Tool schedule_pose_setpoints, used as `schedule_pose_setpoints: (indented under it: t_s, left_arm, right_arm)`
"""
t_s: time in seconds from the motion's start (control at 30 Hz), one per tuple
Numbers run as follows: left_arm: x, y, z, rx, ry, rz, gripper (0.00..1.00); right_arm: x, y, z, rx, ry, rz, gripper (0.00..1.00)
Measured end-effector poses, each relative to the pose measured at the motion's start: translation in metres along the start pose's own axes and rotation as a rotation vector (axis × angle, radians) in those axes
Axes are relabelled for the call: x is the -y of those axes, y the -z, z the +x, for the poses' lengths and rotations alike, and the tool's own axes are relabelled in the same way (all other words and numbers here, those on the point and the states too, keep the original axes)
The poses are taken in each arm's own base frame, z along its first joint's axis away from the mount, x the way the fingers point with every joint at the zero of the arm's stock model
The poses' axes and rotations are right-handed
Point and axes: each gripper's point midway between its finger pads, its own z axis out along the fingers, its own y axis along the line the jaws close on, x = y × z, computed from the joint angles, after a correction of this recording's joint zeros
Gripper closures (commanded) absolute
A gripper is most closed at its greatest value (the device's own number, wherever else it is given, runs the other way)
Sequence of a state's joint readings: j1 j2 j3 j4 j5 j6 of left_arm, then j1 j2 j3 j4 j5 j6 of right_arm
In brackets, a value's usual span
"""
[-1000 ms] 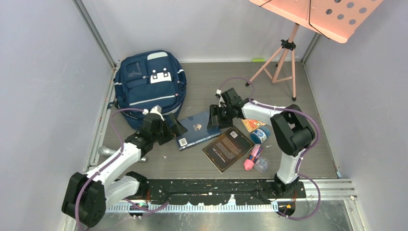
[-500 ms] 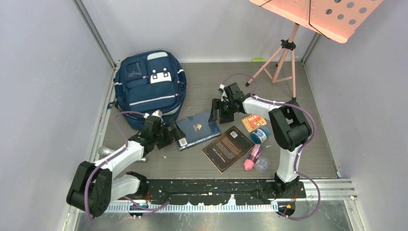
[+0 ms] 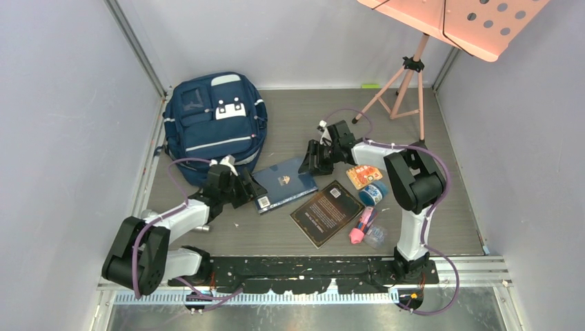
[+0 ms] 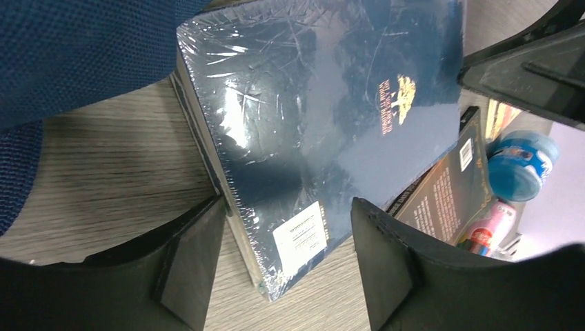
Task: Pack the student bag
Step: Pick up the book from the center of the board.
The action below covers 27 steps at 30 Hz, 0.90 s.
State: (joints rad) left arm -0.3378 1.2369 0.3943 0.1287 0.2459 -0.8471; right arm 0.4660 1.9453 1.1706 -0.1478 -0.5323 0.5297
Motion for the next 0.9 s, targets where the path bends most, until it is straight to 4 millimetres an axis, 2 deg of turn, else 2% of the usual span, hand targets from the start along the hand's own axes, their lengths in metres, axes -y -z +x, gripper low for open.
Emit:
schedule_pose_setpoints:
  t_s: [0.17,0.3,0.5,0.6,0.77,0.9]
  left_arm:
    - [-0.011,0.002,0.002,-0.005,-0.034,-0.045,0.52]
    - [-0.020,0.005,0.004,-0.007,-0.054,-0.081,0.57]
    - [-0.014,0.008,0.004,-0.013,-0.047,-0.057,0.63]
    - [-0.009,0.009,0.005,-0.022,-0.049,-0.031,0.65]
    - [-0.008,0.009,0.005,-0.026,-0.051,-0.023,0.66]
    - [-0.008,0.010,0.004,-0.026,-0.069,-0.017,0.61]
  right_arm:
    - [0.003,0.004,0.003,0.040,-0.039,-0.019,0.63]
    - [-0.008,0.020,0.009,0.058,-0.082,-0.040,0.68]
    - [-0.059,0.059,-0.006,0.142,-0.046,-0.168,0.69]
    - [-0.074,0.072,-0.006,0.150,-0.008,-0.188,0.69]
    - [-0.090,0.075,-0.008,0.152,0.067,-0.156,0.69]
    - [-0.101,0.078,-0.008,0.165,0.107,-0.132,0.68]
